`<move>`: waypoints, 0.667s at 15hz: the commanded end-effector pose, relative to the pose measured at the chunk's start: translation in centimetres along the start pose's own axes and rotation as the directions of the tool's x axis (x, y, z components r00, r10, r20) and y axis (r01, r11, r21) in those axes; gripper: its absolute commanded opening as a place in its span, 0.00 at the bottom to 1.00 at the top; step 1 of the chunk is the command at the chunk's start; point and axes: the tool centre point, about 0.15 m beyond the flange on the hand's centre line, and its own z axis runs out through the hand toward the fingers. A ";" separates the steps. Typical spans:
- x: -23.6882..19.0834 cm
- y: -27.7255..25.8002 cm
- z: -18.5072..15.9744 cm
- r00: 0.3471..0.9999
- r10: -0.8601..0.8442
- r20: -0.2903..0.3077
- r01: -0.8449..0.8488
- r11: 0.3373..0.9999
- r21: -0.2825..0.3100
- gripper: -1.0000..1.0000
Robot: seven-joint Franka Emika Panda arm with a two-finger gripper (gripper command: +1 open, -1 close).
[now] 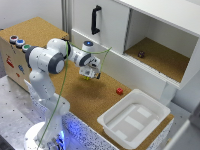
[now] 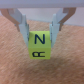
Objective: Place the yellow block on top of the pink block
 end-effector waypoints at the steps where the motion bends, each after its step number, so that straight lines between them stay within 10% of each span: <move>1: -0.6 7.1 -3.9 0.990 0.116 -0.085 -0.121 0.991 -0.056 0.00; 10: -0.9 18.7 -3.2 0.956 0.277 -0.096 -0.286 0.953 -0.099 0.00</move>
